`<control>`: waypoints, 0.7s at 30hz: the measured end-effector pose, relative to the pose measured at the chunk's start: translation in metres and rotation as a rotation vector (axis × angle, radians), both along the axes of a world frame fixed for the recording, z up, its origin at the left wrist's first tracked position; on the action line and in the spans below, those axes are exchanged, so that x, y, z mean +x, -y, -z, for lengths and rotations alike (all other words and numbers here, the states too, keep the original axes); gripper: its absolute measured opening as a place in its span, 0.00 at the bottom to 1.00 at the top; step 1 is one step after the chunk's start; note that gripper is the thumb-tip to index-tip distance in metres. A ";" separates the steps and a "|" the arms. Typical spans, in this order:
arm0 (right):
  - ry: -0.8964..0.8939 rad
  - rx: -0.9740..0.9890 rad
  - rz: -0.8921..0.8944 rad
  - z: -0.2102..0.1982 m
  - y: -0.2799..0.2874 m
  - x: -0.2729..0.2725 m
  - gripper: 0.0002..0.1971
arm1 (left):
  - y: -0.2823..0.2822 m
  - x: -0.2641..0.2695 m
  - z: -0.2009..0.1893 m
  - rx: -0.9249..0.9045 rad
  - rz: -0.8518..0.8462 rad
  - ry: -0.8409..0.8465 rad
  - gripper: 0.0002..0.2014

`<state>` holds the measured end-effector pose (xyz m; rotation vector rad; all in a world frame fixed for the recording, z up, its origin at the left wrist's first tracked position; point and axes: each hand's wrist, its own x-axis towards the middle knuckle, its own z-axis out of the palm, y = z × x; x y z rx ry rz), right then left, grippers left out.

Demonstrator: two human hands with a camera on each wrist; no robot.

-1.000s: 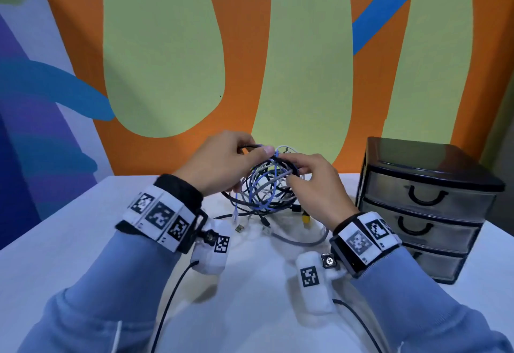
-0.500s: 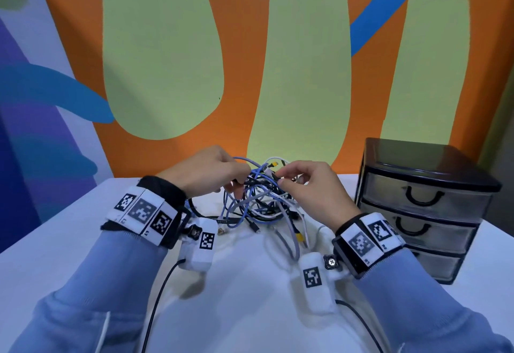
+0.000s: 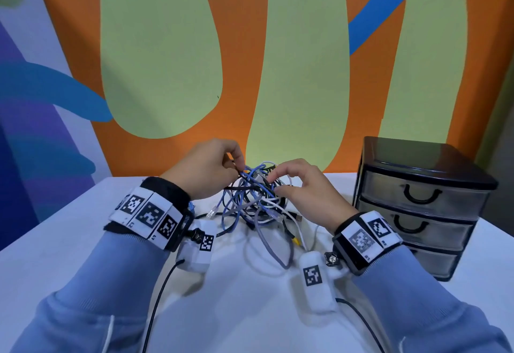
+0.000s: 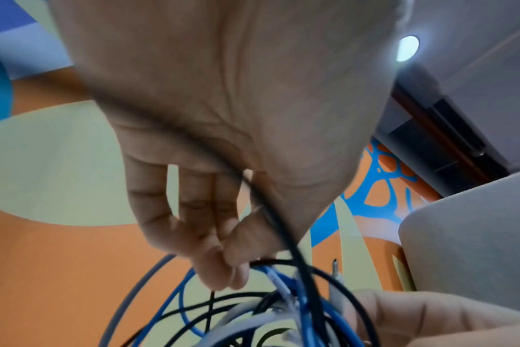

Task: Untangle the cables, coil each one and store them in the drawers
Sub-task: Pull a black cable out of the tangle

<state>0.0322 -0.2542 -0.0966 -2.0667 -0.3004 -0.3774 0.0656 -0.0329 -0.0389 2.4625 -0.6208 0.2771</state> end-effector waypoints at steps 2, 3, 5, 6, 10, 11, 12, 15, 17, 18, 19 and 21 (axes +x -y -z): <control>0.018 0.004 0.013 0.000 0.000 -0.002 0.15 | 0.003 -0.001 0.001 -0.094 0.016 -0.063 0.10; 0.019 0.026 0.007 0.000 0.000 -0.003 0.15 | 0.004 -0.004 0.001 -0.161 0.029 -0.125 0.08; 0.001 0.106 -0.030 0.000 -0.001 -0.004 0.17 | 0.007 -0.009 0.003 -0.245 0.073 -0.247 0.08; -0.012 0.159 -0.056 0.001 -0.002 -0.004 0.20 | 0.007 -0.010 0.004 -0.226 0.090 -0.260 0.13; -0.078 0.342 -0.112 0.005 -0.002 0.001 0.25 | 0.003 -0.009 0.008 -0.135 0.124 -0.173 0.14; -0.096 0.372 -0.120 0.005 -0.001 0.001 0.25 | 0.001 -0.007 0.007 -0.152 0.134 -0.174 0.12; -0.107 0.397 -0.134 0.005 -0.001 0.001 0.25 | -0.001 -0.005 0.007 -0.164 0.142 -0.173 0.10; -0.087 0.399 -0.170 0.004 -0.004 -0.001 0.21 | -0.002 -0.002 0.008 -0.161 0.154 -0.157 0.08; -0.010 0.275 -0.126 0.005 -0.006 0.000 0.14 | -0.001 -0.001 0.010 -0.173 0.156 -0.158 0.09; 0.023 0.204 -0.095 0.004 -0.007 0.000 0.10 | -0.001 0.000 0.012 -0.185 0.155 -0.160 0.09; 0.040 0.160 -0.069 0.004 -0.008 0.000 0.07 | -0.001 0.001 0.013 -0.197 0.156 -0.161 0.09; 0.050 0.160 -0.040 0.003 -0.008 -0.002 0.02 | -0.001 0.002 0.014 -0.209 0.159 -0.163 0.09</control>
